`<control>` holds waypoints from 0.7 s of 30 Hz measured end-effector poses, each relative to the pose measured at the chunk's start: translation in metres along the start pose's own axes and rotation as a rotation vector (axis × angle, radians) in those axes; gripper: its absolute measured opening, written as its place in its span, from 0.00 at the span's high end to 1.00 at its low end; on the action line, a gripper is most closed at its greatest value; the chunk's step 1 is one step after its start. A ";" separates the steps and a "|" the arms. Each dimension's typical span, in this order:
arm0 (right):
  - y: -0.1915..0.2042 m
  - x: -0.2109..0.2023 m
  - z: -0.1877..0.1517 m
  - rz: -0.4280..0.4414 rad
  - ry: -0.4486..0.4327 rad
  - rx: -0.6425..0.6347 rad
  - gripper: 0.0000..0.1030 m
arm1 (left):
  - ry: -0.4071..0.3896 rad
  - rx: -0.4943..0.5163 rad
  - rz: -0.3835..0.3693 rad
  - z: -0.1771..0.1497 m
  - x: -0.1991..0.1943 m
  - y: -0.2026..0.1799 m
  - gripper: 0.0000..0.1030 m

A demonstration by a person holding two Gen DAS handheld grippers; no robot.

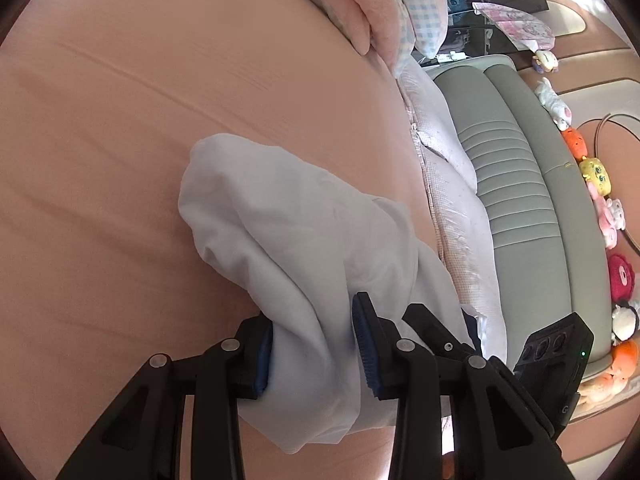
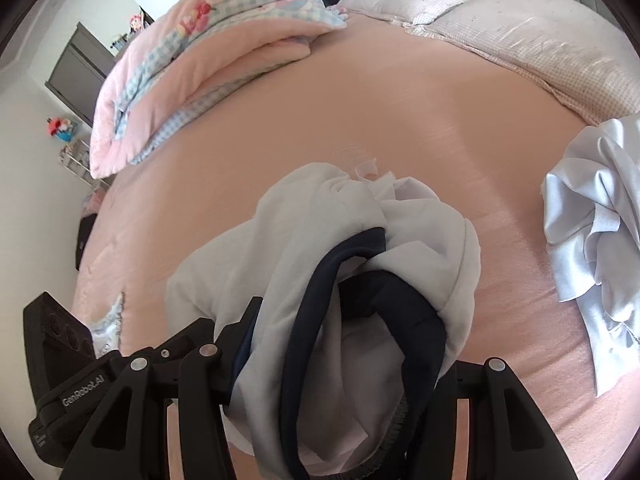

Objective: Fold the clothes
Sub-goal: 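Lift the folded shirt with both grippers and fold it over again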

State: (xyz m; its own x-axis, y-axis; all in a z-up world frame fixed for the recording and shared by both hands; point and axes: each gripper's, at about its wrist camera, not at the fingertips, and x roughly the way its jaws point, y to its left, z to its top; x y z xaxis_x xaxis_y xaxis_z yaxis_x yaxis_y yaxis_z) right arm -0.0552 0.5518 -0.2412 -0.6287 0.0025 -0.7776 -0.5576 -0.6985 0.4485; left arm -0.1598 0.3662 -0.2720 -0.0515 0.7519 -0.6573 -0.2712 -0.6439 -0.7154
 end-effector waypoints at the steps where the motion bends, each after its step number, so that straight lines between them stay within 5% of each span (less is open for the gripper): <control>1: 0.001 -0.003 0.001 0.012 -0.008 0.004 0.50 | 0.000 -0.001 -0.011 0.002 -0.002 -0.002 0.68; 8: 0.009 -0.017 -0.002 0.000 -0.017 -0.042 0.51 | -0.013 0.022 -0.042 0.003 -0.022 -0.012 0.68; 9: 0.013 -0.021 -0.002 -0.012 -0.019 -0.055 0.59 | -0.015 0.028 -0.040 0.002 -0.026 -0.013 0.68; 14: 0.039 -0.030 0.000 -0.085 -0.028 -0.123 0.67 | -0.021 0.072 -0.026 -0.003 -0.036 -0.018 0.88; 21: 0.052 -0.049 -0.006 -0.112 -0.033 -0.185 0.70 | -0.022 0.055 -0.042 -0.005 -0.045 -0.016 0.89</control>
State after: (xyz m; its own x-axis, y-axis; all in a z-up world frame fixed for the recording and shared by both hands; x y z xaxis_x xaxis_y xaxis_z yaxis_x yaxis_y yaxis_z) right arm -0.0498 0.5111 -0.1827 -0.5871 0.1087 -0.8022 -0.5178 -0.8122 0.2689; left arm -0.1482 0.3421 -0.2322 -0.0603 0.7815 -0.6210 -0.3260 -0.6035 -0.7277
